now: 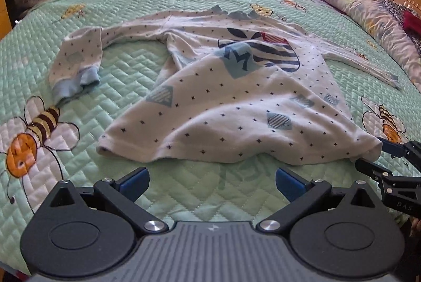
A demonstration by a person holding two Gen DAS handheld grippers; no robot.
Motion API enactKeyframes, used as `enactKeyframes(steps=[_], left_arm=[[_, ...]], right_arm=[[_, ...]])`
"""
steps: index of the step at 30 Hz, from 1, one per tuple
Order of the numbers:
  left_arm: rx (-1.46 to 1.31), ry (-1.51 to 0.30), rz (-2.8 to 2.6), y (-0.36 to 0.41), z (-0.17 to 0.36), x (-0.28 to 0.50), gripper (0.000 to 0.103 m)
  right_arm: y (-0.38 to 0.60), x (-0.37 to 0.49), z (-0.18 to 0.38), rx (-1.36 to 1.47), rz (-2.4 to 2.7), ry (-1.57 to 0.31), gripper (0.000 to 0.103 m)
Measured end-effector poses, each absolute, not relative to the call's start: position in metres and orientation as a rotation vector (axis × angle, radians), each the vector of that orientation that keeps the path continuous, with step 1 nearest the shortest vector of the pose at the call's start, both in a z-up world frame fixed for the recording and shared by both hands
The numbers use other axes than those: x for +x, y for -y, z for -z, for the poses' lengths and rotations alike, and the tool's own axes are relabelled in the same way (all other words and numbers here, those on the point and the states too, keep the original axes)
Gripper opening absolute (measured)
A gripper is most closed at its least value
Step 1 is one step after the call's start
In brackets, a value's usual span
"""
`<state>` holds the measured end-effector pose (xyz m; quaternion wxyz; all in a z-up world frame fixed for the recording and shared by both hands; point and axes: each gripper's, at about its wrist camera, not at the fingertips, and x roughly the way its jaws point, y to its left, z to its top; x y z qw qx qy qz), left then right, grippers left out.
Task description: Fold clothes
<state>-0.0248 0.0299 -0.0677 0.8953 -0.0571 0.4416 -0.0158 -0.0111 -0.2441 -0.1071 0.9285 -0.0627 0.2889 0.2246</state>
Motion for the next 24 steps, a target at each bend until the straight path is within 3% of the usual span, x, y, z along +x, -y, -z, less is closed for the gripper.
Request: enactKeyframes(steps=[4,12,15,18,24], left_arm=[[-0.105,-0.917,0.040,-0.026,0.068,-0.026,0.102],[-0.112,-0.922,0.025,-0.026,0.067,-0.025,0.102],[-0.111,-0.919,0.013,-0.027,0.066,-0.026,0.102],[-0.122,-0.912,-0.009,-0.032,0.063,-0.026,0.102],[-0.160,-0.912,-0.058,-0.046,0.065,-0.024,0.102]], right_arm=[[0.249,-0.007,0.106,-0.080,-0.480,-0.580,0.055],[0.239,-0.010,0.105,-0.071,-0.487,-0.533,0.024],[0.238,-0.014,0.101,-0.083,-0.449,-0.504,0.008],[0.245,-0.019,0.093,-0.100,-0.367,-0.469,0.002],[0.262,-0.021,0.081,-0.136,-0.241,-0.443,0.002]])
